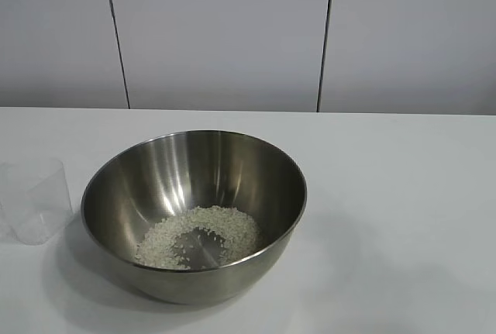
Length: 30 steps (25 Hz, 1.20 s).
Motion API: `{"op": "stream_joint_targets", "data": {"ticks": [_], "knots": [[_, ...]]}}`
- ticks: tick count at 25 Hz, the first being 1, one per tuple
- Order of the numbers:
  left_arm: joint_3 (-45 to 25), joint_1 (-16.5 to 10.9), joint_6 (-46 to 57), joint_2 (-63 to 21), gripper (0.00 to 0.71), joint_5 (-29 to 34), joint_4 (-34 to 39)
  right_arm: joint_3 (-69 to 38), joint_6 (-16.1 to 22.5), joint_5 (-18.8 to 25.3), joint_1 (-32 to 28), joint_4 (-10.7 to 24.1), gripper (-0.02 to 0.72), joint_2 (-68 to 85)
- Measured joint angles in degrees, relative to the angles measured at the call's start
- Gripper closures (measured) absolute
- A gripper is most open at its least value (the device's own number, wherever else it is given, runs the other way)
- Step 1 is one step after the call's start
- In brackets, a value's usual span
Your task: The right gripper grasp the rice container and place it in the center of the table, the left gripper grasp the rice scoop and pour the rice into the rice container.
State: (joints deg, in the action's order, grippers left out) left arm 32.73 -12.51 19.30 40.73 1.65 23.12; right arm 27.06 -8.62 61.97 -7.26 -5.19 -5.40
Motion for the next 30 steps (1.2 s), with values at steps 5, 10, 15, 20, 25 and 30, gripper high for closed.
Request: {"op": "stream_joint_targets", "data": {"ticks": [5,10,15,20,25,30], "knots": [[5.51,8.62,-7.41,-16.01,0.518,14.11,-1.65,0.00,0.00,0.00,0.00,0.00,0.333,0.00],[11.66,9.98,-20.27,-30.59,0.518,31.13,-9.28,0.00,0.00,0.01,0.00,0.00,0.333,0.00],[14.66,9.98,-32.27,-39.74,0.518,53.23,-20.20,0.00,0.00,0.01,0.00,0.00,0.333,0.00],[11.97,9.98,-34.60,-41.78,0.518,69.95,-26.22,0.00,0.00,0.01,0.00,0.00,0.333,0.00],[4.40,9.98,-28.56,-41.78,0.518,71.94,-26.70,0.00,0.00,0.01,0.00,0.00,0.333,0.00],[-0.92,9.98,-27.56,-41.78,0.518,69.69,-26.87,0.00,0.00,0.01,0.00,0.00,0.333,0.00]]}}
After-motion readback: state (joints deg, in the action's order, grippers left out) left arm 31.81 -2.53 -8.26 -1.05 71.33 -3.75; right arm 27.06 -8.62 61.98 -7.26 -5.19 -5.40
